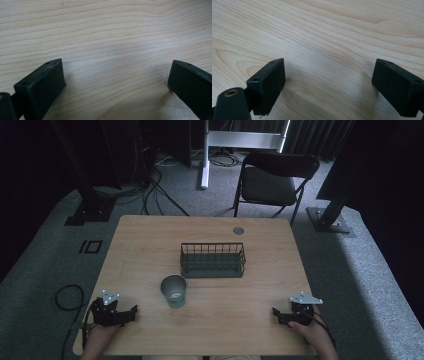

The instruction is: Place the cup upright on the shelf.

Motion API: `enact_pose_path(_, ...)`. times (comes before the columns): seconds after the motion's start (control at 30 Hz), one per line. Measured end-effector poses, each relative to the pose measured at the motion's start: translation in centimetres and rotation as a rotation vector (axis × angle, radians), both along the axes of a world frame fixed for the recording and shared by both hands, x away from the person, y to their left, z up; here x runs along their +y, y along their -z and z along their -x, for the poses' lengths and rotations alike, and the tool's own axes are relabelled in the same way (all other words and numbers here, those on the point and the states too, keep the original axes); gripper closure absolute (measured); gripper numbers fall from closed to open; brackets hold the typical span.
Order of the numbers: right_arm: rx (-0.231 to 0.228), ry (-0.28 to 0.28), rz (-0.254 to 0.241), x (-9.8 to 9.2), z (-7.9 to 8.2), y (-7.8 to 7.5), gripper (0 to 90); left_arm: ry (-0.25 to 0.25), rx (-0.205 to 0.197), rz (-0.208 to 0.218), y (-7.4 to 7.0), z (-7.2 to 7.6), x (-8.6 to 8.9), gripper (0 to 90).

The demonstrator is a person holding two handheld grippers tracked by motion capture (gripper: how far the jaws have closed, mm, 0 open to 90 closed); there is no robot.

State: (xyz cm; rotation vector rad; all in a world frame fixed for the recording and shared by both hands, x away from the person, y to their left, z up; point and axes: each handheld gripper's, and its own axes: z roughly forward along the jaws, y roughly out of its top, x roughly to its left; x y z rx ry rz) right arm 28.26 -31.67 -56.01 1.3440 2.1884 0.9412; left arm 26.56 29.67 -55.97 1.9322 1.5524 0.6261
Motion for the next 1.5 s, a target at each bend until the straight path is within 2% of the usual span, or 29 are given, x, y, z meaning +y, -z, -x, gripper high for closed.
enact_pose_path(0.73,-0.001,0.002,-0.003,0.0,0.0,0.0,11.0,0.000,0.000,0.000,0.0,0.0,0.0,1.4)
enact_pose_path(0.9,-0.009,-0.024,-0.017,0.3,-0.1,-0.1,11.1,0.000,0.000,0.001,0.0,0.0,0.0,1.4)
enact_pose_path(1.5,-0.018,-0.133,-0.066,3.4,-0.7,-0.6,11.3,0.000,0.000,0.000,0.0,0.0,0.0,1.4)
